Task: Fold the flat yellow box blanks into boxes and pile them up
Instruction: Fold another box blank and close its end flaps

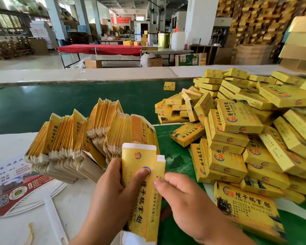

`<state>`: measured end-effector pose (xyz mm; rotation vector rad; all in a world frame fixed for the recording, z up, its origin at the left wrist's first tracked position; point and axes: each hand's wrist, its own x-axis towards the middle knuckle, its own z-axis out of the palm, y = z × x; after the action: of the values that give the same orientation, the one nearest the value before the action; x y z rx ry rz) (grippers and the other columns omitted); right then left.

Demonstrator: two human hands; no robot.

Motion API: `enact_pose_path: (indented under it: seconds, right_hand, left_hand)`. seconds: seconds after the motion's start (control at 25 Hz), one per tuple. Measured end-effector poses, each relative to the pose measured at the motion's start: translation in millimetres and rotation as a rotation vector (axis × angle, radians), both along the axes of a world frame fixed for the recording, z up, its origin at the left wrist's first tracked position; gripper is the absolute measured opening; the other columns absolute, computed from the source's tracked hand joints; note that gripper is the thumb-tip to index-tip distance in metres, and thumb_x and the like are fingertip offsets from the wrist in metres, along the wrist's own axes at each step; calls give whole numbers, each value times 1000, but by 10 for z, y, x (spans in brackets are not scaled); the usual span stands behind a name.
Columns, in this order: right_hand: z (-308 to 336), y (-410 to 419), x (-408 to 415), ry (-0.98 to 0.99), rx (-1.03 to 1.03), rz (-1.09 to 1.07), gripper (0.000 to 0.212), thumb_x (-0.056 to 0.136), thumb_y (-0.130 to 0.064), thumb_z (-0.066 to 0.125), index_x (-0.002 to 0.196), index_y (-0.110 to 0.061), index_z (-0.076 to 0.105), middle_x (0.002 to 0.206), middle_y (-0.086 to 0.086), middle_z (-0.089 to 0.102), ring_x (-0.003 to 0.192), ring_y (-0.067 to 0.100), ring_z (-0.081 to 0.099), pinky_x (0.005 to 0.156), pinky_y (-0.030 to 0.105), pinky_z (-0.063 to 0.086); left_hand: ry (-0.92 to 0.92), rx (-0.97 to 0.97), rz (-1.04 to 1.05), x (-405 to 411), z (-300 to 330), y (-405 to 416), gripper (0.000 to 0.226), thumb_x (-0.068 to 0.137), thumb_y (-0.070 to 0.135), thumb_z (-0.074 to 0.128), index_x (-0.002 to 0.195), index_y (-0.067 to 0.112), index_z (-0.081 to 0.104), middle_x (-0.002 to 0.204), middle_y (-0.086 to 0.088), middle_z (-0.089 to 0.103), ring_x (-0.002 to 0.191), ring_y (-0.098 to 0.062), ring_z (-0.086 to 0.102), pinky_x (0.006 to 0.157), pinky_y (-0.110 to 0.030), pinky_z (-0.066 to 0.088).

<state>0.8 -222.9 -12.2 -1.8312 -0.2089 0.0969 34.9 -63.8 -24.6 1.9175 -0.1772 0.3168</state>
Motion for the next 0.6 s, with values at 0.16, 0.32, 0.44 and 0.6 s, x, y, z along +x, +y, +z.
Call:
enact_pose_path:
  seconds: [0.16, 0.32, 0.44, 0.6]
  right_hand:
    - [15, 62, -25, -129, -159, -124, 41, 100, -39, 43, 70, -12, 49, 51, -9, 43, 48, 4, 34, 47, 20, 28]
    - [2, 155, -37, -235, -149, -221, 49, 92, -51, 36, 78, -8, 55, 56, -12, 49, 48, 3, 39, 46, 18, 30]
    - [-30, 174, -34, -289, -190, -273, 53, 90, -55, 32, 75, -8, 51, 56, -2, 48, 48, 8, 39, 46, 25, 31]
    - [-49, 123, 7, -300, -163, -337, 55, 88, -60, 36, 72, -11, 54, 55, -3, 51, 49, 10, 44, 50, 37, 37]
  left_hand:
    - [-61, 48, 102, 11, 9, -15, 29, 84, 46, 56, 71, 20, 51, 65, 20, 66, 50, 1, 59, 43, -10, 42]
    - [-74, -84, 118, -28, 68, -31, 37, 87, 49, 44, 68, 19, 53, 60, 12, 67, 44, 1, 56, 39, -12, 40]
    - [-39, -205, 93, -33, 39, -15, 38, 97, 47, 44, 73, 21, 57, 58, 3, 63, 47, -6, 53, 43, -25, 44]
    - [-27, -181, 76, -54, -1, -63, 34, 91, 44, 40, 67, 22, 51, 54, 7, 56, 45, -3, 46, 46, -21, 38]
